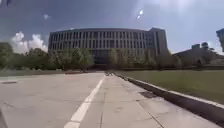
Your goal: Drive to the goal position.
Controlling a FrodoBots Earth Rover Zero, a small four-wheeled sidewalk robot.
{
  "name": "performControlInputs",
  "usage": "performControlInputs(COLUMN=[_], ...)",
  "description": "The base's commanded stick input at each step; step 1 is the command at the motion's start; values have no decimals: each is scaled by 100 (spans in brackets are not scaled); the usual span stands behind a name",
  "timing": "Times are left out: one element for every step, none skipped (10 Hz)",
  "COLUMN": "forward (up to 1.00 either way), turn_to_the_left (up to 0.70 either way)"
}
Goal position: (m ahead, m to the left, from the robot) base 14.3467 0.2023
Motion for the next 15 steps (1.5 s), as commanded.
performControlInputs(forward=[100,100,100,100,100,100,100,100,100,100,100,100,100,100,100], turn_to_the_left=[0,0,0,-7,-27,-27,-27,-6,0,0,0,0,0,0,0])
